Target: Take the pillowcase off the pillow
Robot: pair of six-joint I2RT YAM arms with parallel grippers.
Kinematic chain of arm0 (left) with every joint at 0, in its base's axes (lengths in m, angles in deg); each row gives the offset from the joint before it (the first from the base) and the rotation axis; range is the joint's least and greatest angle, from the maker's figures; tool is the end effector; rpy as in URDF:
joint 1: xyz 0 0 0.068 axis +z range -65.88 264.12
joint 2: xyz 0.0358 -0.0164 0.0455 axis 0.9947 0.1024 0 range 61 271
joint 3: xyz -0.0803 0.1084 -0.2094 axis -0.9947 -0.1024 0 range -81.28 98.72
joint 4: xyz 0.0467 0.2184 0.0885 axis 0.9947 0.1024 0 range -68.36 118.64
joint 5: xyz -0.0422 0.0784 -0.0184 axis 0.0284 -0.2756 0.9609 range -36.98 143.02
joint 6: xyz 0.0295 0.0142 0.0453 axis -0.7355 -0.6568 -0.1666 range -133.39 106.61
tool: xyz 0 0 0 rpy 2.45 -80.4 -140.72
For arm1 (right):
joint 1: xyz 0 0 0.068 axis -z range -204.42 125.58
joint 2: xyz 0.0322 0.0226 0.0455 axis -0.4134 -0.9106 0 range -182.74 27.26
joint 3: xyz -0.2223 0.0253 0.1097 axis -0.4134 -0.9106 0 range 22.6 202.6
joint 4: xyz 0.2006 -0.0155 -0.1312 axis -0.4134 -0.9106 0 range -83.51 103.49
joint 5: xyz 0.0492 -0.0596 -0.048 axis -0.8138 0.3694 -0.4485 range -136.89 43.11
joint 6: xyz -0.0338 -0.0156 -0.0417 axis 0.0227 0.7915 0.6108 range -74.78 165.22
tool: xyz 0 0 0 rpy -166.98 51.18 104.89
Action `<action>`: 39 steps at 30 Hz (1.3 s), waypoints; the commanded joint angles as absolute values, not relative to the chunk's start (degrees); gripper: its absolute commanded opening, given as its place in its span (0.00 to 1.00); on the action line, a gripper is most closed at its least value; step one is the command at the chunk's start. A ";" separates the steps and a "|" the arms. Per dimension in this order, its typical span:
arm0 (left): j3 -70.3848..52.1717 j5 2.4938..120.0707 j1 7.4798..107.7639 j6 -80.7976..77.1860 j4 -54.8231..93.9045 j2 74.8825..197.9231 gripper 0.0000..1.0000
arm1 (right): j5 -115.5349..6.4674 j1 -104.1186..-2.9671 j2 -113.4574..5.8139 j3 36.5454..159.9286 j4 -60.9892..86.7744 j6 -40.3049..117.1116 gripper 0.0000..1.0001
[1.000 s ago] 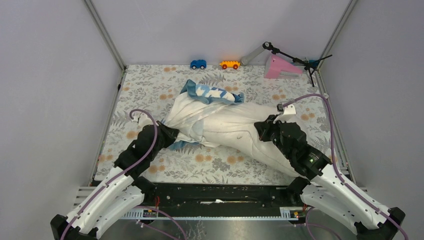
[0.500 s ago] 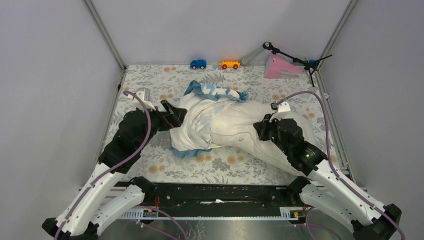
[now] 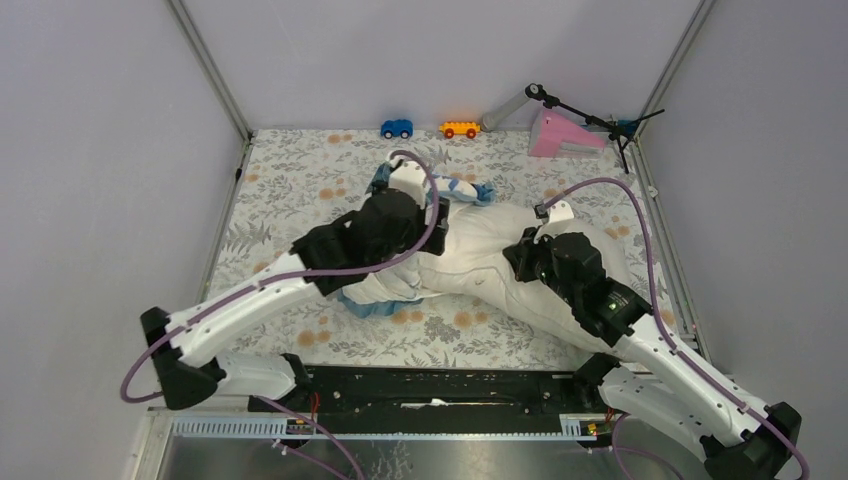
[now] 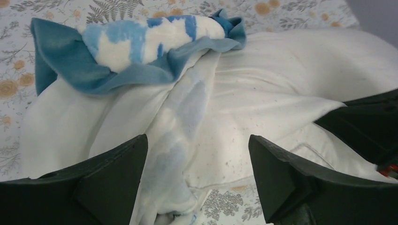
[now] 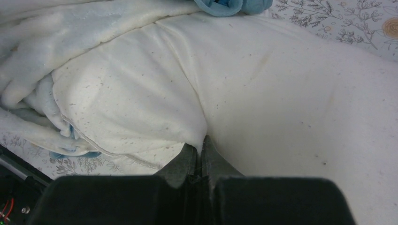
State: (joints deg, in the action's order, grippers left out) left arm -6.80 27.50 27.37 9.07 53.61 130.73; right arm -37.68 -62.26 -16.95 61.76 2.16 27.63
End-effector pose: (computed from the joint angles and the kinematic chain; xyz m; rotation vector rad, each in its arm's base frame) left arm 0.1511 -0.2002 0.3665 0.3262 1.9959 -0.4296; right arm 0.1480 0.1070 0.2891 -0.2192 1.8728 0.5209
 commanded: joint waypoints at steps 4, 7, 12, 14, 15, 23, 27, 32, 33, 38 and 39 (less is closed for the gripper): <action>-3.24 26.92 30.85 6.28 52.04 140.19 0.88 | -38.88 -61.49 -16.67 64.98 4.28 28.63 0.00; -4.82 28.15 33.54 7.18 50.33 142.26 0.88 | -39.15 -61.50 -16.04 64.87 4.27 28.53 0.00; -6.33 20.12 36.62 10.38 52.25 144.90 0.74 | -38.92 -61.44 -15.56 64.79 3.53 28.60 0.00; -8.22 17.47 39.56 12.72 52.62 144.26 0.61 | -37.05 -61.46 -15.20 64.86 2.53 28.45 0.00; -9.62 17.57 41.48 13.73 51.98 143.32 0.54 | -35.16 -61.49 -14.96 64.88 1.75 28.06 0.00; -26.18 17.98 52.78 24.12 45.60 131.73 0.18 | -9.94 -61.51 -3.65 62.93 -1.27 23.82 0.00; -33.50 21.84 59.47 28.93 42.08 125.83 0.11 | -4.50 -61.46 4.08 61.70 0.16 24.16 0.00; -38.08 24.69 67.12 36.71 41.08 120.01 0.06 | -3.47 -61.49 5.87 62.59 -1.17 24.42 0.00; -38.69 24.58 68.27 38.05 41.45 118.98 0.06 | -3.87 -61.49 5.80 62.50 -1.34 24.33 0.00; -40.66 16.68 70.74 46.77 47.39 113.15 0.05 | -4.37 -61.44 5.23 61.95 -1.23 23.40 0.00; -40.92 14.20 70.83 49.38 49.11 111.98 0.05 | -4.07 -61.50 5.09 61.95 -1.32 23.36 0.00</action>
